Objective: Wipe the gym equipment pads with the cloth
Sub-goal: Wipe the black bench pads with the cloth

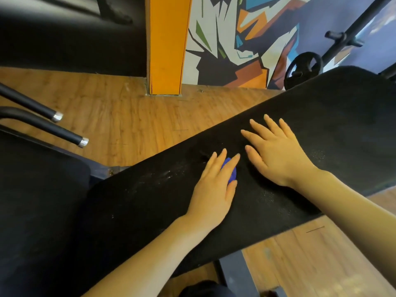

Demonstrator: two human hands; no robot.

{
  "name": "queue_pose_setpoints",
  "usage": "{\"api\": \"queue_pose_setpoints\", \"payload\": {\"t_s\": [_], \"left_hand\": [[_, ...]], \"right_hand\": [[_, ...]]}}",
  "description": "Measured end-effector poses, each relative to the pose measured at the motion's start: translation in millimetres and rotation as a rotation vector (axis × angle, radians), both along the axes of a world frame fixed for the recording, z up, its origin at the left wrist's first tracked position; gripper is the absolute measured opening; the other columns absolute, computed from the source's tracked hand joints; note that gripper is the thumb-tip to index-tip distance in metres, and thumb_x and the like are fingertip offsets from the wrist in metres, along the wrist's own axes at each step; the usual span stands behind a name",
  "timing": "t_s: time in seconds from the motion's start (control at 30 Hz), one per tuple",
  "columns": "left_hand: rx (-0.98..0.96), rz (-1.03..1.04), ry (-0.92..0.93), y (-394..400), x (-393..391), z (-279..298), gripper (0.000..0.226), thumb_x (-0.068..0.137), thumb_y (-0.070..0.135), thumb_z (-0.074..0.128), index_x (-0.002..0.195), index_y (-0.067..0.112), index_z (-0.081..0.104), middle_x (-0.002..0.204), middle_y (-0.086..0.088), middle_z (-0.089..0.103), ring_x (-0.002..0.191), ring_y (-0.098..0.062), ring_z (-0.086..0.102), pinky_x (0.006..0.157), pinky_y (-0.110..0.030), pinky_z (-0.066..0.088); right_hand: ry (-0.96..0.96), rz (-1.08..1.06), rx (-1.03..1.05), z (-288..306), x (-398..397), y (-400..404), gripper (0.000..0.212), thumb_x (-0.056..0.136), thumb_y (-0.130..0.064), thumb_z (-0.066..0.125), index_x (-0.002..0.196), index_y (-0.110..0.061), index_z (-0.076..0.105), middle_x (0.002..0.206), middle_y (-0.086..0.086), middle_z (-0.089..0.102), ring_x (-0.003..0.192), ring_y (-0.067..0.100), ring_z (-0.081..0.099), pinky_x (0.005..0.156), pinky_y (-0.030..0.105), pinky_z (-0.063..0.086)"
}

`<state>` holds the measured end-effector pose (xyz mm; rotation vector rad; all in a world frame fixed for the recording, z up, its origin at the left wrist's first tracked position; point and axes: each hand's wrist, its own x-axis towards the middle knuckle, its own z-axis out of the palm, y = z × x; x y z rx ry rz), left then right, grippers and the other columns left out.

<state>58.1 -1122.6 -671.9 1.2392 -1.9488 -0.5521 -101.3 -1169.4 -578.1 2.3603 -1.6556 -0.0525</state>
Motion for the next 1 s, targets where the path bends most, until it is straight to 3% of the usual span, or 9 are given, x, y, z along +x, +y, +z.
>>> {"api": "queue_pose_setpoints", "payload": {"t_s": [0.13,0.23,0.33,0.47,0.53,0.7,0.8,0.9,1.0], "left_hand": [[-0.040,-0.111,-0.015,-5,30,-15,0.052,0.091,0.005,0.057,0.138,0.024,0.050,0.151,0.019,0.026,0.140,0.009,0.009,0.113,-0.010,0.008],[-0.021,-0.093,-0.053,-7,34,-20,0.050,0.096,0.031,0.054,0.144,0.036,0.039,0.156,0.018,0.007,0.143,0.005,-0.003,0.112,-0.016,0.003],[-0.031,-0.040,-0.058,-13,21,-20,0.051,0.094,0.048,0.039,0.144,0.039,0.036,0.160,0.011,0.009,0.143,-0.001,0.000,0.111,-0.020,0.005],[-0.095,-0.108,-0.142,-1,38,-31,0.048,0.095,0.039,0.040,0.143,0.034,0.041,0.157,0.012,0.016,0.144,-0.002,0.007,0.109,-0.015,0.007],[-0.093,-0.116,-0.173,2,43,-35,0.048,0.097,0.035,0.041,0.144,0.035,0.037,0.159,0.009,0.017,0.144,-0.005,0.007,0.113,-0.022,0.009],[0.105,0.148,-0.060,-60,14,-8,0.046,0.103,0.027,0.040,0.148,0.035,0.032,0.162,0.006,0.007,0.147,-0.009,-0.002,0.118,-0.039,0.018],[0.060,0.058,-0.072,-42,24,-12,0.045,0.104,0.029,0.038,0.148,0.033,0.033,0.161,0.010,0.008,0.146,-0.003,0.000,0.115,-0.030,0.015],[-0.007,-0.036,-0.144,5,48,-27,0.047,0.101,0.034,0.037,0.146,0.036,0.023,0.156,0.018,0.001,0.140,0.005,-0.002,0.109,-0.013,0.000],[0.026,0.025,-0.216,-14,49,-30,0.051,0.102,0.035,0.038,0.149,0.037,0.018,0.158,0.014,-0.002,0.142,-0.001,-0.006,0.109,-0.016,-0.006]], "right_hand": [[0.093,-0.001,0.025,-18,2,-3,0.075,0.087,-0.057,0.002,0.149,-0.026,0.032,0.157,0.007,0.025,0.146,0.034,0.011,0.117,0.049,0.003],[0.127,-0.017,0.036,-19,1,-5,0.074,0.087,-0.058,0.002,0.150,-0.028,0.028,0.158,0.006,0.022,0.146,0.033,0.011,0.117,0.049,0.004],[0.134,-0.021,0.025,-20,0,-7,0.073,0.088,-0.059,0.003,0.150,-0.029,0.027,0.158,0.006,0.021,0.147,0.033,0.010,0.117,0.050,0.005],[0.135,-0.026,0.044,-20,1,-6,0.072,0.089,-0.061,0.006,0.148,-0.028,0.032,0.156,0.008,0.026,0.146,0.034,0.015,0.117,0.051,0.009],[0.135,-0.025,0.044,-20,1,-6,0.074,0.089,-0.062,0.005,0.149,-0.029,0.031,0.157,0.007,0.025,0.146,0.033,0.014,0.117,0.050,0.007],[0.131,-0.037,0.042,-19,3,-7,0.077,0.086,-0.065,0.001,0.150,-0.031,0.028,0.158,0.004,0.021,0.147,0.031,0.011,0.117,0.049,0.006],[0.132,-0.039,0.055,-19,3,-8,0.076,0.087,-0.065,0.003,0.149,-0.030,0.029,0.158,0.005,0.023,0.147,0.031,0.012,0.117,0.049,0.007],[0.150,-0.036,0.078,-18,2,-6,0.077,0.086,-0.066,0.001,0.150,-0.031,0.026,0.158,0.005,0.022,0.146,0.032,0.011,0.117,0.050,0.007],[0.174,-0.057,0.113,-13,10,-5,0.076,0.083,-0.070,-0.003,0.152,-0.038,0.009,0.160,0.004,0.013,0.147,0.034,0.004,0.116,0.052,0.001]]}}
